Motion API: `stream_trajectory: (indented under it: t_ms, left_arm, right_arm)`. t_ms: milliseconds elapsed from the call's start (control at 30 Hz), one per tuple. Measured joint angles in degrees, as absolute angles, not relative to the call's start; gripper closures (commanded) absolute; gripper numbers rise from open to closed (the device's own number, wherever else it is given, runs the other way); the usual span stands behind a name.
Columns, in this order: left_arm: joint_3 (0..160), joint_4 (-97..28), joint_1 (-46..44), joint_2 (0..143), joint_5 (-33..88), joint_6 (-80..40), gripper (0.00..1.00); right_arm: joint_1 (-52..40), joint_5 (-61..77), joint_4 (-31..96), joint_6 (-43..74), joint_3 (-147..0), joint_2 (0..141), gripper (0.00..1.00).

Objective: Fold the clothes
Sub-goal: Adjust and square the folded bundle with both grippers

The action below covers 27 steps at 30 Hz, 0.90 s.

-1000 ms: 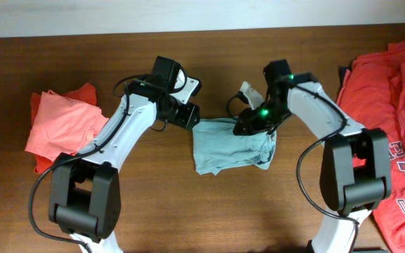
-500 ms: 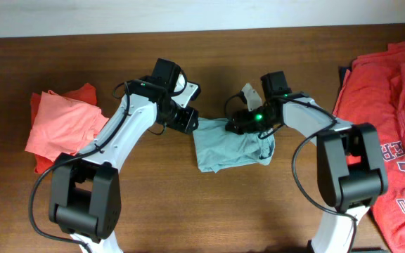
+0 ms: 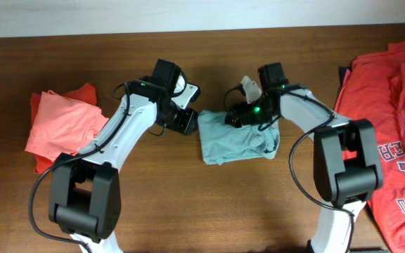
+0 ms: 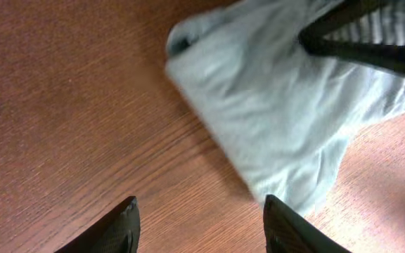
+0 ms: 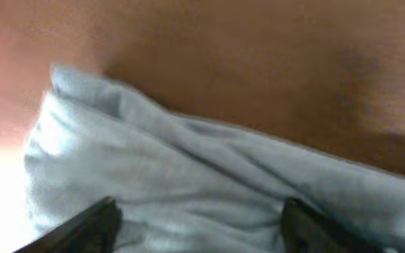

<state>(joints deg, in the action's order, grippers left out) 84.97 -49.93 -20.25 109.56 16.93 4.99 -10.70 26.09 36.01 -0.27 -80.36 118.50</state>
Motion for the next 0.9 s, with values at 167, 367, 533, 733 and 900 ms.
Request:
stream_trajectory:
  t_ms: [167,367,533,733,900]
  left_arm:
    - [85.0,-49.9,-20.3,109.6,16.9,5.0,0.44]
    - [85.0,-48.2,-20.3,109.6,16.9,5.0,0.43]
    - [85.0,-47.8,-20.3,109.6,16.9,5.0,0.43]
    - [85.0,-47.7,-20.3,109.6,16.9,5.0,0.43]
    - [85.0,-47.6,-20.3,109.6,16.9,5.0,0.43]
  right_arm:
    - [-10.5,20.7,53.5,-1.0,-91.8,118.3,0.16]
    - [-10.5,18.7,73.1,-1.5,-99.6,112.0,0.30]
    - [-10.5,16.1,76.5,-1.6,-94.2,111.5,0.32]
    - [-10.5,14.7,67.5,-1.7,-80.7,111.7,0.87]
    - [-10.5,14.5,69.4,-2.8,-78.5,111.8,0.95]
